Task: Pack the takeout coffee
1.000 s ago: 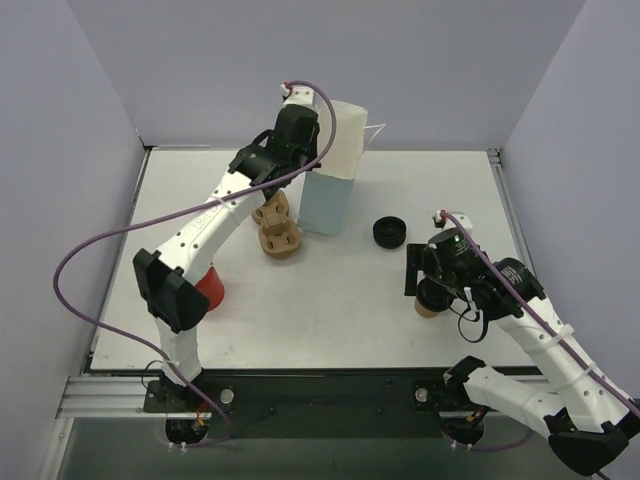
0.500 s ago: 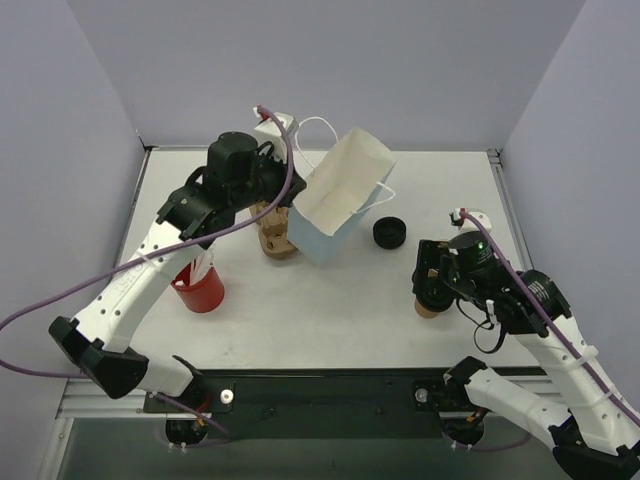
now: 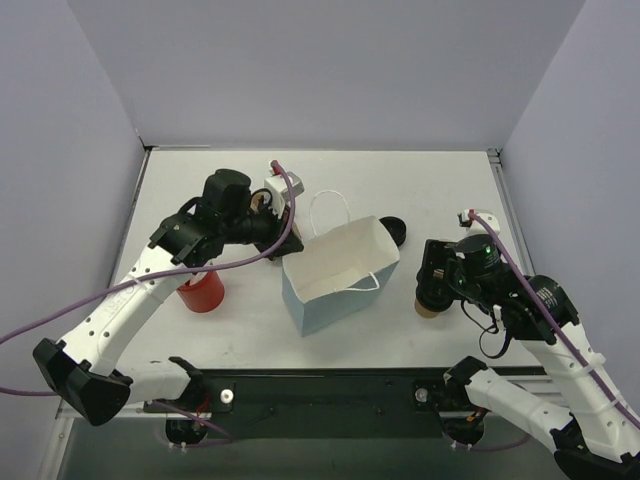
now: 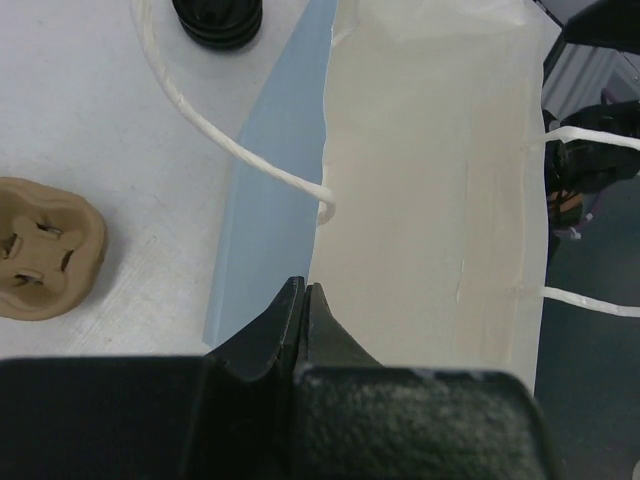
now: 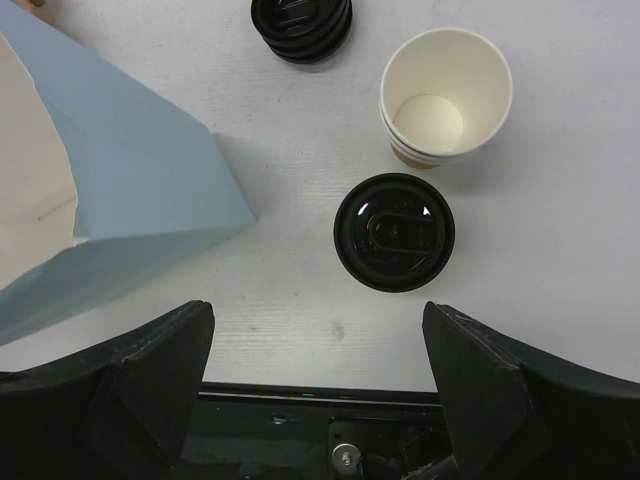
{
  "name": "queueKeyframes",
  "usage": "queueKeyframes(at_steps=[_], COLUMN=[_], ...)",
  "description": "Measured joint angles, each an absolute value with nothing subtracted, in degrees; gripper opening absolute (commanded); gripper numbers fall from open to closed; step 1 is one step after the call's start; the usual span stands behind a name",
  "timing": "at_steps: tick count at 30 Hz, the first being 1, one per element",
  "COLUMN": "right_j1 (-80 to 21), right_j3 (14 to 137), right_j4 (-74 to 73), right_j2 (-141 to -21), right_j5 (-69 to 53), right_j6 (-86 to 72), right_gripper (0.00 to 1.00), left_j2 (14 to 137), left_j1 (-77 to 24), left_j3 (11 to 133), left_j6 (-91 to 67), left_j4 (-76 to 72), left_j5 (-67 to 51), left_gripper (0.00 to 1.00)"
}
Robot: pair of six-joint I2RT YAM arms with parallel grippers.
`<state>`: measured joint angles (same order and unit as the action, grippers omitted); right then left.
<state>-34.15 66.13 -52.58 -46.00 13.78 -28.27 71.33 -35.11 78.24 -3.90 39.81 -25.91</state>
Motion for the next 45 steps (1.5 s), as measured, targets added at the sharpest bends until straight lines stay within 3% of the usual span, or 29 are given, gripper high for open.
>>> queueKeyframes(at_steps=[11,13,16,17,20,21,28,39,45], right_j1=[-34.2,-34.2,-34.2,-34.2,-34.2,-34.2,-34.2,-34.2,-34.2], right_j3=[66.9,66.9,66.9,66.9,66.9,66.9,66.9,66.9,66.9], right_j4=[-53.0,-53.0,-53.0,-52.9,-52.9,-52.9,-52.8,-51.3,-50.1], right_j2=[-46.2,-46.3,-46.5,-46.5,-46.7,-46.7,-47.1,-48.2,-48.9], right_j5=[13.8,13.7,13.7,13.7,13.7,13.7,12.5,11.2,10.7], right_j6=[-28.3,-28.3,-28.3,-28.3,-28.3,-28.3,-28.4,-28.3,-27.5], right_gripper=[0.88,0.88,0.88,0.88,0.88,0.88,0.88,0.88,0.87], left_j2=[74.1,74.4,75.0,75.2,75.8,75.9,74.5,63.1,59.9], left_j1=[-31.6,-31.0,-31.0,-31.0,-31.0,-31.0,-31.0,-31.0,-31.0], left_j3=[76.9,77.2,78.2,78.6,79.7,79.9,81.2,82.6,82.5], left_j6=[1.0,1.9,3.0,3.3,3.8,3.8,-0.4,-10.4,-16.1], left_j4=[41.8,41.9,42.5,42.8,43.4,43.4,41.7,41.8,45.0], left_j5=[-31.7,-31.6,-30.7,-30.3,-28.9,-28.3,-19.2,-7.9,7.5], left_gripper=[0.00,0.05,0.17,0.29,0.36,0.45,0.72,0.77,0.77])
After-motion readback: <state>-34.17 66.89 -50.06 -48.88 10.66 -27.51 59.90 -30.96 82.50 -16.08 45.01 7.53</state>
